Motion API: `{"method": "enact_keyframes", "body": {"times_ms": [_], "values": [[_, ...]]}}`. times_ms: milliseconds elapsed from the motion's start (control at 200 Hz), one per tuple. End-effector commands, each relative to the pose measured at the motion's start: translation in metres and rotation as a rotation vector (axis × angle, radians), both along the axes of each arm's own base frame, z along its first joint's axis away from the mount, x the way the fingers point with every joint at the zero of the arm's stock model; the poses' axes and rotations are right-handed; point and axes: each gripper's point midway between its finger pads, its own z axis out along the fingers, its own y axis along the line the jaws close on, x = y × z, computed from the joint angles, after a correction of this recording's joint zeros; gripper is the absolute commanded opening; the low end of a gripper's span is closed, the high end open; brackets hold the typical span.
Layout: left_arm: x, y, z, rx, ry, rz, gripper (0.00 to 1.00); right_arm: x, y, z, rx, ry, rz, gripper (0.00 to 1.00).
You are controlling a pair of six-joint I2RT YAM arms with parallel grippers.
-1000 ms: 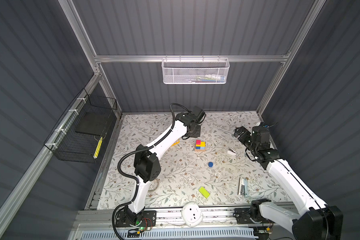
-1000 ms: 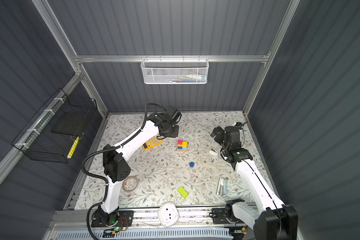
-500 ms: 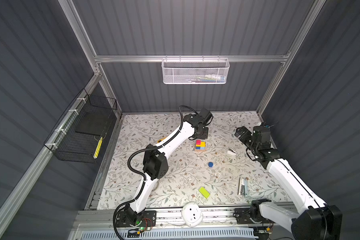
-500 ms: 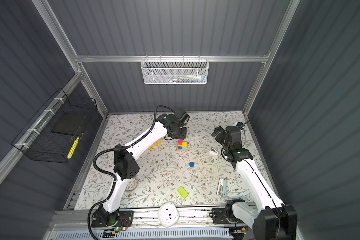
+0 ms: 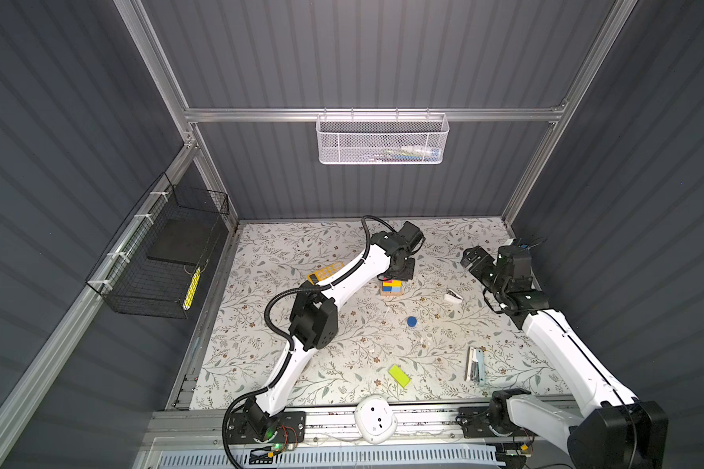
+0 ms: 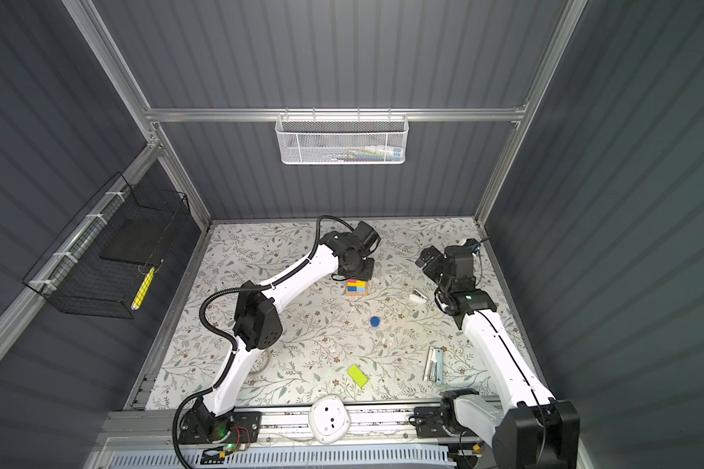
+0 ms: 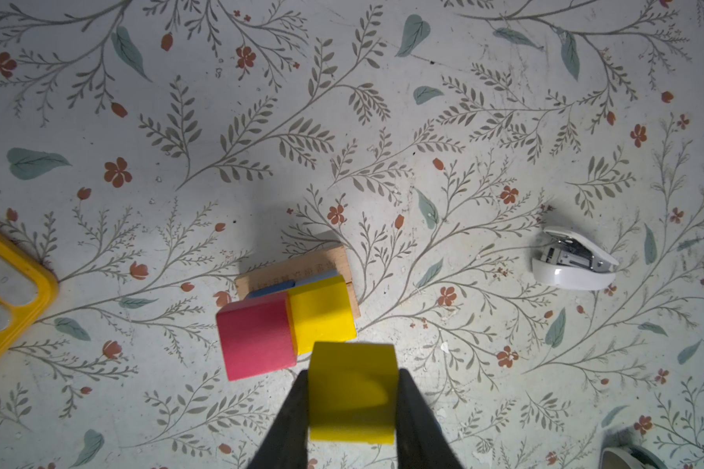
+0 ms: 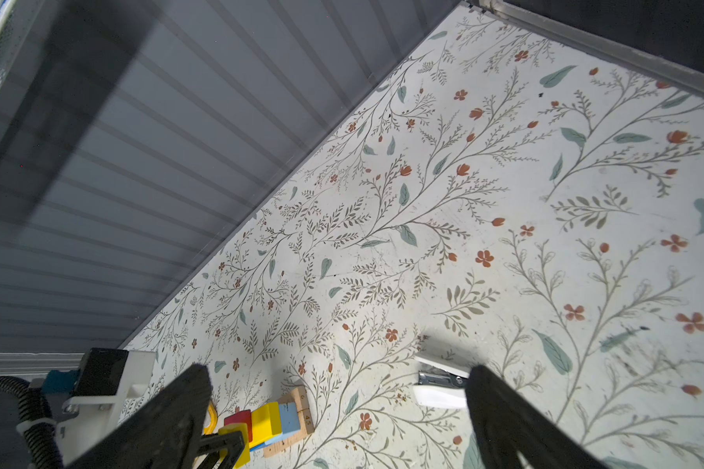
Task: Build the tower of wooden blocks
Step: 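Lift the yellow cube with the left gripper toward the block stack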
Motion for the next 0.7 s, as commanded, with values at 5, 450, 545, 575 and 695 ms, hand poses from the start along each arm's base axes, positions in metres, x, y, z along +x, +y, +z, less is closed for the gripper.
{"method": "enact_keyframes", "body": {"times_ms": [5,450,545,575,695], "values": [[0.005,-0.002,-0.003,0.012,-0.018,0.027,0.22,0.003,0.001,-0.008,0.009,0.018,0.005,0.99],[0.007,-0.004,-0.021,0.035,-0.007,0.045,0.22,0.005,0.001,-0.014,0.018,0.032,0.011,0.99],[0.008,-0.004,-0.020,0.036,-0.012,0.047,0.22,0.006,0.002,-0.014,0.021,0.033,0.014,0.99],[0.008,-0.004,-0.020,0.036,-0.013,0.048,0.22,0.006,0.002,-0.015,0.021,0.036,0.014,0.99],[0.008,-0.003,-0.019,0.037,-0.016,0.053,0.22,0.007,0.002,-0.015,0.025,0.035,0.016,0.99]]}}
